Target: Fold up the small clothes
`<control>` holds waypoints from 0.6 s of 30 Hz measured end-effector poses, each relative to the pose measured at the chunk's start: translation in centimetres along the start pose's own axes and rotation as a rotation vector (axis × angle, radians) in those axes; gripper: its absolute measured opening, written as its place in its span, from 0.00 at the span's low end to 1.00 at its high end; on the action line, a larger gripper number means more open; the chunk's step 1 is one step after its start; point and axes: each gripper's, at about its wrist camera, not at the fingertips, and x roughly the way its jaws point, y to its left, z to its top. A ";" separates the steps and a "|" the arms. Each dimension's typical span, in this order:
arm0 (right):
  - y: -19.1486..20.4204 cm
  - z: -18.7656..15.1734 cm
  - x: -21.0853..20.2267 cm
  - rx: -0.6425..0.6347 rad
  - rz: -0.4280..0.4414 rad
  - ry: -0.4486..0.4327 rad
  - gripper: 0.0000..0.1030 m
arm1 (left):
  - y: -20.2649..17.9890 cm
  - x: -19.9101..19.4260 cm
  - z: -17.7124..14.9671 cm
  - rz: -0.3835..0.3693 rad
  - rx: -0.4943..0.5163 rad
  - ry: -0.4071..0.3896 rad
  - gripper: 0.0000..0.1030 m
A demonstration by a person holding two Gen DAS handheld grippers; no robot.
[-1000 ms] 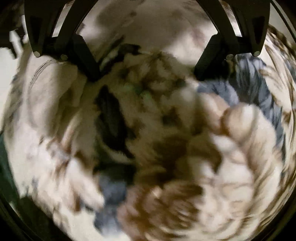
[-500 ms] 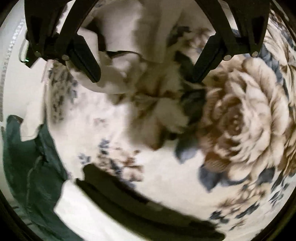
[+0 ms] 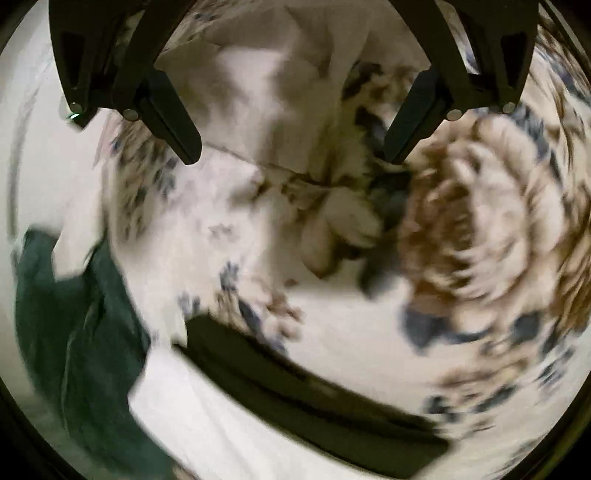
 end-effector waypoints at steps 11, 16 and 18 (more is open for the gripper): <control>-0.2 0.1 -0.1 -0.006 0.023 -0.044 0.17 | 0.5 8.0 -1.6 0.164 0.085 0.113 0.56; -0.8 0.2 -0.2 0.037 0.037 -0.086 0.12 | -1.1 6.7 -2.1 0.114 0.156 0.094 0.18; -1.0 0.3 -0.1 0.055 0.029 -0.082 0.12 | -1.2 6.4 -2.5 0.114 0.158 0.100 0.18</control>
